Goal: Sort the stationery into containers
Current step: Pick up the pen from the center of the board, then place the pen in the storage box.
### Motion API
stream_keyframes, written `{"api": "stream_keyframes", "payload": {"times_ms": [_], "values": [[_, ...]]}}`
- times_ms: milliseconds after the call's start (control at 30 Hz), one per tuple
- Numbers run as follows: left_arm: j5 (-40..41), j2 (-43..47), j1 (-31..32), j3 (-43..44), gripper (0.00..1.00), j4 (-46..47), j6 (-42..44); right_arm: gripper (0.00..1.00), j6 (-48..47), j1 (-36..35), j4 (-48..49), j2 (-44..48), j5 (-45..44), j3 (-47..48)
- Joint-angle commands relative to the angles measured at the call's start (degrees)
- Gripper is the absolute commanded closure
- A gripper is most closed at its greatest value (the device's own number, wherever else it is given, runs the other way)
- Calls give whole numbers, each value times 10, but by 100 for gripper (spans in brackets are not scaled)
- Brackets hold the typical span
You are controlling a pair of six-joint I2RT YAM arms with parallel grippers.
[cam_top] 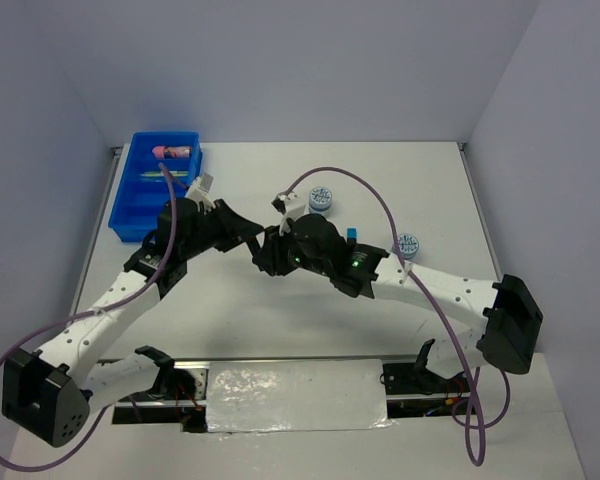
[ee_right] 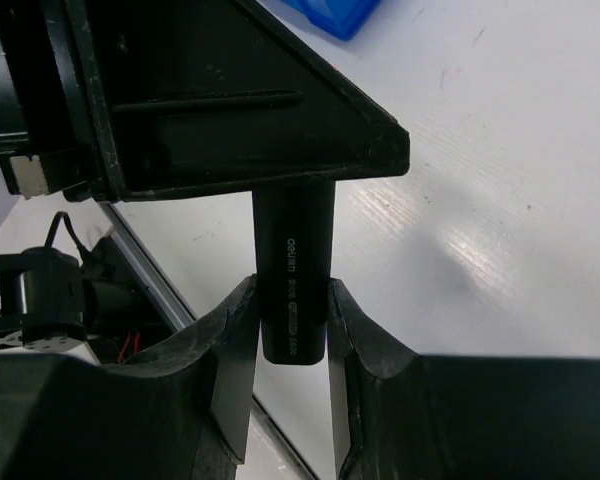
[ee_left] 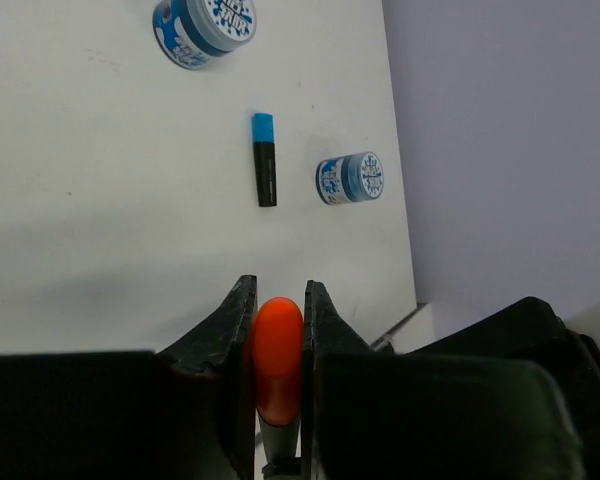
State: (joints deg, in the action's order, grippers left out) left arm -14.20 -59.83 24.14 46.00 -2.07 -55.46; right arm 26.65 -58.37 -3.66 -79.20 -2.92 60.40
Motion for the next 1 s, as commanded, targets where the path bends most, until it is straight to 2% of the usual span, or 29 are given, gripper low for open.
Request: {"api": "stream_keyframes", "payload": {"times_ms": [0, 33, 67, 100, 133, 167, 200, 233, 267, 300, 367, 400, 467, 500, 600, 700, 767, 867, 967], "values": [[-5, -7, 8, 19, 93, 35, -11, 86, -11, -3, 20, -3, -5, 34], [-1, -10, 8, 21, 100, 33, -10, 84, -12, -3, 18, -6, -6, 41], [2, -11, 8, 23, 100, 30, -8, 82, -13, -3, 16, -8, -8, 44], [8, -11, 8, 25, 100, 22, -3, 71, -12, -1, 12, -10, -9, 45], [32, -10, 7, 36, 100, 9, 1, 55, -7, 0, 9, -9, -16, 45], [79, -12, 1, 61, 100, -29, 19, 18, 3, 6, 3, -2, -28, 34], [80, -16, -6, 61, 100, -54, 32, 6, 7, 10, 2, -2, -28, 34], [130, -22, -18, 93, 100, -76, 40, 1, 13, 14, 1, 17, -43, 14], [137, -31, -37, 106, 100, -88, 54, 0, 24, 26, 2, 30, -50, -1], [136, -54, -92, 117, 100, -95, 55, 0, 30, 34, 3, 46, -55, -16], [114, -83, -154, 145, 100, -99, 50, 0, 40, 49, 3, 94, -65, -61], [109, -114, -212, 156, 100, -98, 46, 0, 42, 63, 0, 112, -65, -74], [102, -147, -267, 183, 100, -81, 20, 0, 38, 77, -5, 156, -60, -107], [95, -173, -318, 187, 100, -72, 3, 0, 35, 85, -11, 182, -59, -117], [138, -215, -363, 181, 100, -7, -53, 0, 23, 94, -35, 221, -60, -148], [191, -289, -379, 232, 99, 7, -55, 0, 12, 99, -50, 255, -55, -169], [190, -323, -392, 246, 99, 49, -57, 0, 4, 106, -54, 272, -51, -179], [191, -379, -408, 250, 90, 90, -71, 0, -10, 119, -60, 303, -37, -193], [189, -414, -414, 259, 89, 113, -77, 0, -22, 130, -75, 321, -32, -192]]}}
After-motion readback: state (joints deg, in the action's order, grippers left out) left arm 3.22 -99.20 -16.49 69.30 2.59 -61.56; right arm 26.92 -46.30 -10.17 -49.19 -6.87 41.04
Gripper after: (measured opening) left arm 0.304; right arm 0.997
